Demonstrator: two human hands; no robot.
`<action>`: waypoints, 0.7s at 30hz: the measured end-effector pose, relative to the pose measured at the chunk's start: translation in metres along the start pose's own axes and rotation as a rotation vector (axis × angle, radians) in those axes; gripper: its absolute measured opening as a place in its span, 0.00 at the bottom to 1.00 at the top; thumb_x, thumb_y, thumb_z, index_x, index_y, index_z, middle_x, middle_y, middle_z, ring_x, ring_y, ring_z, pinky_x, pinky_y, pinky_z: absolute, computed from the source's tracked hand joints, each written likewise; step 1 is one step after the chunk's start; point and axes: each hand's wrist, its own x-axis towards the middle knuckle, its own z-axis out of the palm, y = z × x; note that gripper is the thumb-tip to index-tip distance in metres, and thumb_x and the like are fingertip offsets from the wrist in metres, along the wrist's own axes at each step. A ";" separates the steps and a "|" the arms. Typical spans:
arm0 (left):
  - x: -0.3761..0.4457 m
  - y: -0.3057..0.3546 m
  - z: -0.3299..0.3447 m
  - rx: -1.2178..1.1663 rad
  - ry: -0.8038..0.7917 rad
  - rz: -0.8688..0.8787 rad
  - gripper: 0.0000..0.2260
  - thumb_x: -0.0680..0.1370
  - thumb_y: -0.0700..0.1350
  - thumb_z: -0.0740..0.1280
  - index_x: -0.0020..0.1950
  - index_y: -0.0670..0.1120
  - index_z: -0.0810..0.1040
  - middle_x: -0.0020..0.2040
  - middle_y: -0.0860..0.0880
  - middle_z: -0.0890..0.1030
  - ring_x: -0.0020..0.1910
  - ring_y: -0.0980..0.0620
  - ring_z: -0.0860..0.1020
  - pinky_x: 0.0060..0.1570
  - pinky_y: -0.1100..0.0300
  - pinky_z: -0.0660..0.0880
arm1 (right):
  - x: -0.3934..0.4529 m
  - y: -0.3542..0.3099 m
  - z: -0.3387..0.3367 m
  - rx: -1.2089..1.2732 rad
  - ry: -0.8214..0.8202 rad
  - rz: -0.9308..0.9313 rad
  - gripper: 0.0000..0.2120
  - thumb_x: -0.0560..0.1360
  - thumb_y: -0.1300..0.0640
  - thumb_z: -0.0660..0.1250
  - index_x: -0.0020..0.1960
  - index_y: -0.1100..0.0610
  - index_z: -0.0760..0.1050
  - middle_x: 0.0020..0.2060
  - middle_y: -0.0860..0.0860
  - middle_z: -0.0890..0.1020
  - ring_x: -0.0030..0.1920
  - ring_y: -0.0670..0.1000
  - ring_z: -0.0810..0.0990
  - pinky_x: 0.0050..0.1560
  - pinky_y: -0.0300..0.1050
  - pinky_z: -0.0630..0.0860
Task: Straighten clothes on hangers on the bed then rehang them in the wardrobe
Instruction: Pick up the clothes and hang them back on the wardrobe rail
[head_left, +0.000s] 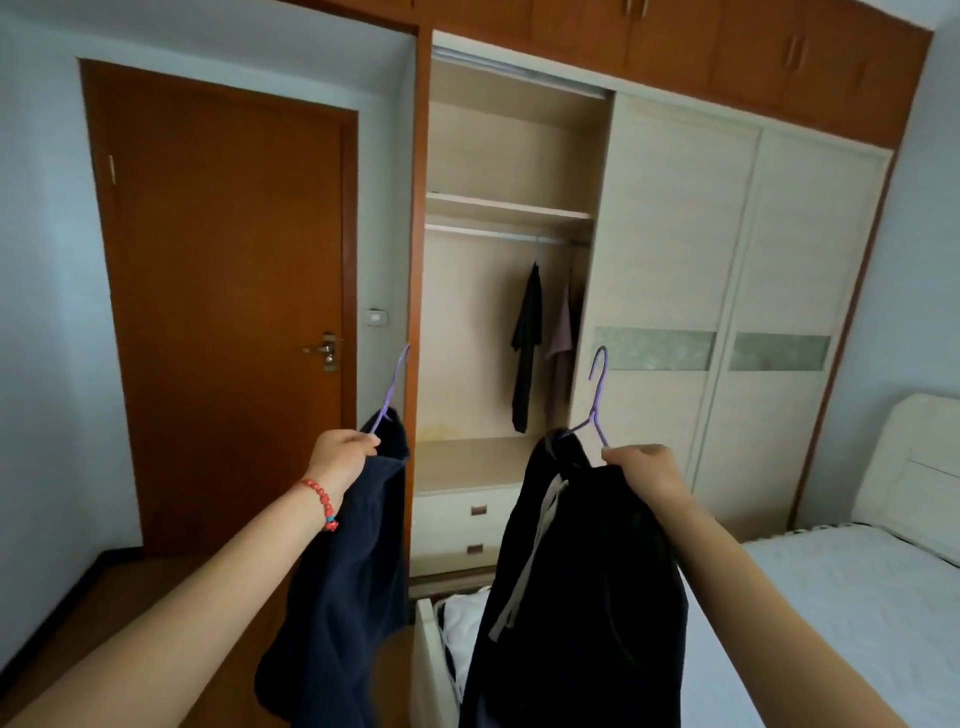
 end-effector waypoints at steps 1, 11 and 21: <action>0.010 0.000 0.000 -0.018 0.021 0.007 0.09 0.77 0.38 0.63 0.52 0.36 0.79 0.38 0.46 0.77 0.48 0.46 0.75 0.49 0.56 0.70 | 0.016 -0.003 0.010 0.011 -0.017 -0.017 0.20 0.72 0.63 0.66 0.53 0.79 0.70 0.35 0.64 0.74 0.39 0.52 0.69 0.32 0.42 0.64; 0.131 0.008 -0.005 0.091 0.065 0.131 0.11 0.78 0.41 0.61 0.39 0.45 0.78 0.36 0.49 0.76 0.38 0.53 0.73 0.35 0.63 0.67 | 0.166 -0.033 0.118 0.056 -0.114 -0.056 0.14 0.72 0.63 0.67 0.44 0.77 0.75 0.36 0.58 0.71 0.36 0.53 0.69 0.34 0.43 0.64; 0.326 -0.013 0.025 0.106 -0.139 0.206 0.09 0.77 0.41 0.62 0.42 0.39 0.79 0.40 0.42 0.76 0.37 0.49 0.72 0.34 0.62 0.66 | 0.317 -0.053 0.236 0.059 -0.007 -0.028 0.10 0.72 0.63 0.68 0.43 0.72 0.77 0.35 0.59 0.76 0.34 0.54 0.74 0.34 0.42 0.69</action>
